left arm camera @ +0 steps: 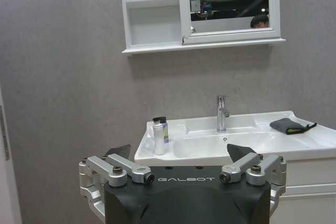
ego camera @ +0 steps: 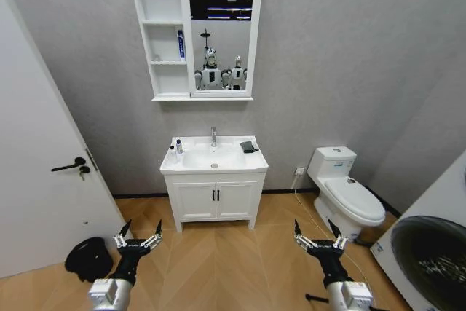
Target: Move facial cleanser and shampoo from washbasin to cabinet, then wipe washbasin with towel.
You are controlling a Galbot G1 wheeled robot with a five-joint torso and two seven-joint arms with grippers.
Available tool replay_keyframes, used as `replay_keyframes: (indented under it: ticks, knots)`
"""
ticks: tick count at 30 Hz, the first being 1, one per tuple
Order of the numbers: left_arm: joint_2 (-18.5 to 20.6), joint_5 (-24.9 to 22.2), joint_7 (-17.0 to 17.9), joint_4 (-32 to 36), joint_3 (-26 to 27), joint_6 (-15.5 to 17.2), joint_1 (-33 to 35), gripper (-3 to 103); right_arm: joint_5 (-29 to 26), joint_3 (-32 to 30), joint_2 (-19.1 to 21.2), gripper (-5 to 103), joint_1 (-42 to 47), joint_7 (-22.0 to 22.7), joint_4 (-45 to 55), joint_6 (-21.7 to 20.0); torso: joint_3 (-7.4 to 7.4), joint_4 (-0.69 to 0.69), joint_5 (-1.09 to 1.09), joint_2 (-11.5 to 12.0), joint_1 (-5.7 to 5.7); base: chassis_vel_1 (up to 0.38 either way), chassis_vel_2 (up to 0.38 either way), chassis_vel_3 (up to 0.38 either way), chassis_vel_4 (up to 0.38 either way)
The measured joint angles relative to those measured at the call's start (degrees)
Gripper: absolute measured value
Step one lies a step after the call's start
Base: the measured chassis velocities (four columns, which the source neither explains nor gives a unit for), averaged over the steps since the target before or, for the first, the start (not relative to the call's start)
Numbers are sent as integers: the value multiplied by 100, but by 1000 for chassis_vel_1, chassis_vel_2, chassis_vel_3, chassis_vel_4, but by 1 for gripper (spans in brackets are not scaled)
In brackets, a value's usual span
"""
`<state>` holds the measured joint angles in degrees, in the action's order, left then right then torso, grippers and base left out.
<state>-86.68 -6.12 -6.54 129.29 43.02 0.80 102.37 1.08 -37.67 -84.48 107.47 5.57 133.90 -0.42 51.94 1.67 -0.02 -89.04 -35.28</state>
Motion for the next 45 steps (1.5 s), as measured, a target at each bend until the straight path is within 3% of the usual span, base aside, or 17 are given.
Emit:
replay_keyframes:
  ticks: [3, 4, 6, 9, 12, 13, 16, 18, 19, 21, 22, 23, 29, 45]
  knots:
    - [-14, 13, -1, 6, -4, -17, 28, 100, 2, -2, 5, 100, 9, -6, -7, 21, 1, -2, 7, 1, -1, -350, 368, 360, -376]
    - [-24, 22, -12, 6, -3, -50, 44, 100, 7, -2, 20, 100, 8, -10, -20, 24, 0, 0, -3, 1, -1, -380, 344, 379, -350]
    - [-28, 24, -23, 3, -2, -73, 46, 100, 10, 0, 29, 100, 7, -13, -28, 24, 0, 2, -3, 1, -1, -366, 344, 379, -356]
    - [-40, 23, -27, -14, -1, -114, 46, 100, 27, 14, 47, 100, -5, -16, -44, 18, 2, -2, 8, 2, -1, -359, 387, 370, -363]
    - [-52, 15, -27, -27, 1, -108, 45, 100, 63, 35, 50, 100, -25, -17, -54, 0, 0, 3, -6, 1, -1, -377, 342, 357, -355]
    - [-56, 14, -28, -26, 1, -107, 49, 100, 71, 46, 52, 100, -52, -17, -70, -4, 1, -3, 9, 2, -2, -353, 362, 342, -391]
    - [-57, 12, -28, -33, -6, -108, 56, 100, 75, 45, 52, 100, -76, -18, -88, -3, 1, -1, -5, 1, -2, -316, 331, 345, -317]
    - [-61, 12, -31, -43, -10, -114, 68, 100, 67, 30, 52, 100, -80, -18, -98, 1, 1, 1, -1, 1, -4, -293, 285, 284, -278]
    - [-77, 11, -38, -58, -11, -164, 105, 100, 38, 6, 51, 100, -74, -31, -107, 10, 3, -6, 7, 3, -6, -238, 285, 164, -131]
    - [-88, 11, -47, -71, -11, -205, 134, 100, 22, -12, 46, 100, -64, -35, -114, 27, 3, -3, 6, 3, -7, -185, 197, 164, -76]
    - [-108, 9, -70, -107, -11, -285, 194, 100, 16, -28, 37, 100, -45, -38, -129, 92, 2, 2, -5, 3, -7, -144, 92, 42, -19]
    - [-117, 9, -79, -130, -9, -340, 236, 100, 14, -33, 29, 100, -38, -38, -140, 130, 1, 3, 0, 2, -4, -144, 50, -15, -19]
    - [-134, -7, -108, -254, 29, -524, 375, 100, -30, -28, 6, 100, -51, -63, -156, 296, -2, -2, 3, -3, 8, 6, 6, -18, 13]
    - [-115, -6, -114, -294, 16, -482, 289, 100, -20, -36, -15, 100, -83, -83, -183, 293, 0, -1, 1, -1, 1, -19, 30, 36, -32]
